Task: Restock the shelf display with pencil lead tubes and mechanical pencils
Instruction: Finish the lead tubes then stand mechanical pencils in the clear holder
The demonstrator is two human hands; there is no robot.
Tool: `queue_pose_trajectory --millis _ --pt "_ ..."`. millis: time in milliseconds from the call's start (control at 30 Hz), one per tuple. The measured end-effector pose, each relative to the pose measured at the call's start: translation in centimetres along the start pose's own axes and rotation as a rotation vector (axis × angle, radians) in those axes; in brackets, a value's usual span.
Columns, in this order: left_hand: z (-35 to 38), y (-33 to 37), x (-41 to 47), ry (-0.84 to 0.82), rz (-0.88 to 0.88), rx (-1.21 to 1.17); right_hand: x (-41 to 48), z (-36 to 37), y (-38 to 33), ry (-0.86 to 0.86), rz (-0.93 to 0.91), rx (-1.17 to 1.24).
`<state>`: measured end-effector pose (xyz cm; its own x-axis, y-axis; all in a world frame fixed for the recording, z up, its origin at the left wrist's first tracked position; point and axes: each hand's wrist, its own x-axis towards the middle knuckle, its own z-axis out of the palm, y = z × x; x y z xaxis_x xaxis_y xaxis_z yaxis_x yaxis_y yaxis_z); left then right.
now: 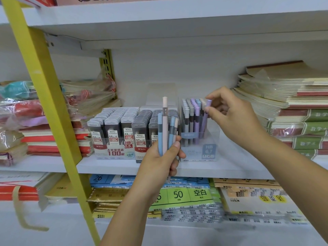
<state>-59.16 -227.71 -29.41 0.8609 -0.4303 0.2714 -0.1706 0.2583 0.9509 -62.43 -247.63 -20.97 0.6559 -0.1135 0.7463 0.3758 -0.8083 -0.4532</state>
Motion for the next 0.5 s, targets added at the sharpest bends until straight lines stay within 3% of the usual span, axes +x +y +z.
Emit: queue_pose_trajectory --millis 267,500 --pt "0.02 -0.05 -0.03 0.005 0.004 0.021 0.02 -0.83 -0.65 0.038 0.019 0.096" --pt "-0.1 0.02 -0.15 0.001 0.005 0.024 0.32 -0.22 -0.79 -0.028 0.037 0.15"
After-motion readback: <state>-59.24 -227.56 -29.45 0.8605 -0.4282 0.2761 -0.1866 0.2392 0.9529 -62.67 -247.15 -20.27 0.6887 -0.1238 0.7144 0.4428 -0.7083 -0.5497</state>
